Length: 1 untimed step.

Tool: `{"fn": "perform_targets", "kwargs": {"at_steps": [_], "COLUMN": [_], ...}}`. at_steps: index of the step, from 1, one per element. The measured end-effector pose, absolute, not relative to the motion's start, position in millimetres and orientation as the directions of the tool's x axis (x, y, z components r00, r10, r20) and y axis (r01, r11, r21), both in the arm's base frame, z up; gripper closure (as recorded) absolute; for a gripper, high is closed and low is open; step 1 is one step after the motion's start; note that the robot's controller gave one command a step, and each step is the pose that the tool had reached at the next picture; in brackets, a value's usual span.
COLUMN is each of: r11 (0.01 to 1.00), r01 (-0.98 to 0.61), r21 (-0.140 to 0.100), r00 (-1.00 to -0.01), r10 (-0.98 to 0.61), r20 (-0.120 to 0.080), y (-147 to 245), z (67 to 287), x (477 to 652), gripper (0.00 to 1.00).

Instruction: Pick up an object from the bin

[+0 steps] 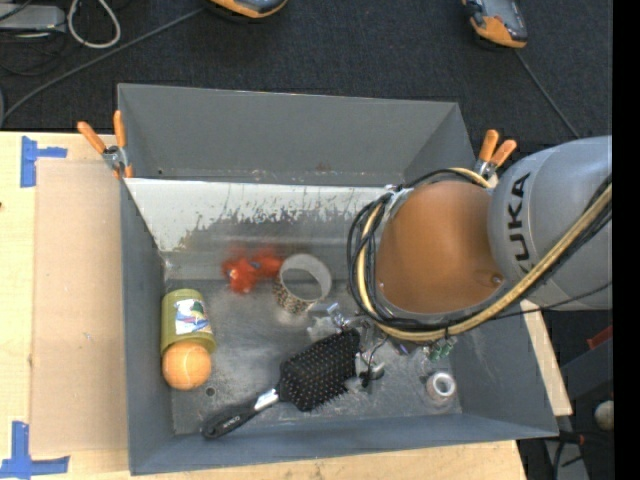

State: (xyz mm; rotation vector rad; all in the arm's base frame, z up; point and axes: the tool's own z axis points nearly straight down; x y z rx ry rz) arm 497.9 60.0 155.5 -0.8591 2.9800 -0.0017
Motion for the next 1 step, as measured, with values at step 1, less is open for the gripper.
{"fn": "perform_targets", "kwargs": {"at_steps": [1], "r11": [0.848], "r01": [-0.53], "r21": [-0.009], "r00": [-0.847], "r10": [-0.53], "r20": [-0.03], "y": [56.1], "z": [222.6], "x": [495.6], "gripper": [1.0]}}
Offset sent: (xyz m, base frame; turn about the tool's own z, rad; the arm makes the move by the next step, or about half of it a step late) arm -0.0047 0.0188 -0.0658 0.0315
